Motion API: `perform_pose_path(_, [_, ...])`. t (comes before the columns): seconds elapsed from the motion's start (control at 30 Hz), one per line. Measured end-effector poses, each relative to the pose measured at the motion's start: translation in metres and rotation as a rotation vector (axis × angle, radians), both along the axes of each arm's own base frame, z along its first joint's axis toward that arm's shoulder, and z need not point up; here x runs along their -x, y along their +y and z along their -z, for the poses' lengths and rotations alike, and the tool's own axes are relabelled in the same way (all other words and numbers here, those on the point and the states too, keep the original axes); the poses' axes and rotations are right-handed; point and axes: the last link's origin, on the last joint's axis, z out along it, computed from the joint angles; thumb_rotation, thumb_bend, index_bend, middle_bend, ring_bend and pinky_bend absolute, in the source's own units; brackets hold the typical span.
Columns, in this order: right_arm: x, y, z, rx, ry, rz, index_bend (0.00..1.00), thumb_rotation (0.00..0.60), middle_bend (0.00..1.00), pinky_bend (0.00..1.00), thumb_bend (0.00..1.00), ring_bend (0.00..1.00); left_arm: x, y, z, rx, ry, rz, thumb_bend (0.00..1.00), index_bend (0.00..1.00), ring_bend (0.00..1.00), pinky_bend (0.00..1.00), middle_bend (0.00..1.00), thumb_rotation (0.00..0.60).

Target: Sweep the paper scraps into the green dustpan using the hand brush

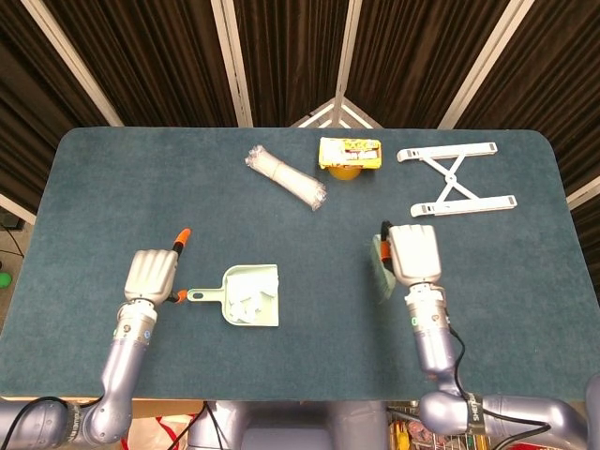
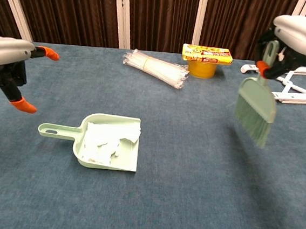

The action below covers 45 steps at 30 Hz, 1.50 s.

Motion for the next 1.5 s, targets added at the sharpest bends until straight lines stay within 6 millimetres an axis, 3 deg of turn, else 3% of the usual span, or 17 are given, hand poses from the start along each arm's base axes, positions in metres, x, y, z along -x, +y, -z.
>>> perform_pose_path(0.2, [0.029,-0.006,-0.012,0.063,0.115,0.001,0.71,0.6,0.79,1.0,1.0,0.9,0.014,-0.003,-0.019,-0.024,-0.029,-0.006,0.0,0.06,0.99,1.0,0.99,0.6])
perform_pose_path(0.4, [0.043,-0.001,-0.011,0.067,0.19,-0.018,0.76,0.6,0.77,1.0,1.0,0.89,0.026,-0.011,-0.034,-0.042,-0.078,-0.007,0.0,0.07,0.98,1.0,0.98,0.6])
perform_pose_path(0.43, [0.044,0.001,-0.009,0.054,0.185,-0.019,0.73,0.6,0.74,1.0,1.0,0.87,0.027,-0.012,-0.036,-0.044,-0.084,-0.006,0.0,0.07,0.98,1.0,0.98,0.6])
perform_pose_path(0.47, [0.044,0.003,-0.007,0.039,0.179,-0.018,0.69,0.6,0.71,0.99,1.0,0.84,0.029,-0.014,-0.037,-0.045,-0.089,-0.004,0.0,0.07,0.98,1.0,0.98,0.6])
perform_pose_path(0.57, [0.044,0.009,0.0,-0.01,0.151,-0.007,0.41,0.6,0.49,0.82,0.94,0.6,0.033,-0.017,-0.041,-0.047,-0.095,-0.003,0.0,0.07,0.97,1.0,0.97,0.6])
perform_pose_path(0.63, [0.043,0.013,0.004,-0.043,0.123,0.01,0.19,0.6,0.33,0.64,0.77,0.39,0.034,-0.019,-0.043,-0.047,-0.1,-0.002,0.0,0.07,0.96,1.0,0.96,0.6])
perform_pose_path(0.7, [0.04,0.017,0.007,-0.073,0.083,0.026,0.06,0.6,0.22,0.5,0.64,0.26,0.035,-0.02,-0.044,-0.049,-0.106,0.001,0.0,0.07,0.95,1.0,0.94,0.6])
perform_pose_path(0.77, [0.037,0.02,0.01,-0.098,0.037,0.044,0.0,0.6,0.1,0.38,0.51,0.13,0.036,-0.021,-0.046,-0.051,-0.111,0.005,0.0,0.06,0.93,1.0,0.91,0.6])
perform_pose_path(0.83, [0.033,0.023,0.013,-0.124,-0.028,0.065,0.0,0.6,0.04,0.32,0.43,0.08,0.037,-0.022,-0.047,-0.055,-0.116,0.009,0.0,0.06,0.9,0.99,0.87,0.6])
perform_pose_path(0.97, [0.02,0.029,0.015,-0.162,-0.117,0.07,0.0,0.6,0.0,0.28,0.34,0.05,0.039,-0.026,-0.05,-0.063,-0.13,0.018,0.0,0.02,0.82,0.94,0.78,0.6])
perform_pose_path(1.07, [0.011,0.034,0.013,-0.178,-0.155,0.053,0.0,0.6,0.0,0.27,0.32,0.04,0.041,-0.029,-0.053,-0.067,-0.142,0.022,0.0,0.0,0.7,0.84,0.63,0.6])
perform_pose_path(1.13, [0.005,0.037,0.011,-0.184,-0.177,0.036,0.0,0.6,0.0,0.26,0.32,0.03,0.041,-0.03,-0.055,-0.071,-0.148,0.028,0.0,0.0,0.56,0.7,0.46,0.6])
perform_pose_path(1.33, [-0.006,0.045,-0.004,-0.18,-0.2,-0.003,0.0,0.6,0.0,0.24,0.32,0.03,0.04,-0.038,-0.064,-0.093,-0.179,0.062,0.0,0.0,0.18,0.34,0.07,0.6])
perform_pose_path(1.43, [0.001,0.049,-0.013,-0.169,-0.174,-0.004,0.0,0.6,0.0,0.21,0.32,0.02,0.042,-0.046,-0.068,-0.099,-0.185,0.085,0.0,0.0,0.03,0.19,0.0,0.6])
perform_pose_path(1.5, [0.01,0.052,-0.02,-0.158,-0.134,0.003,0.0,0.6,0.0,0.19,0.32,0.0,0.043,-0.051,-0.071,-0.102,-0.184,0.099,0.0,0.0,0.0,0.11,0.0,0.6])
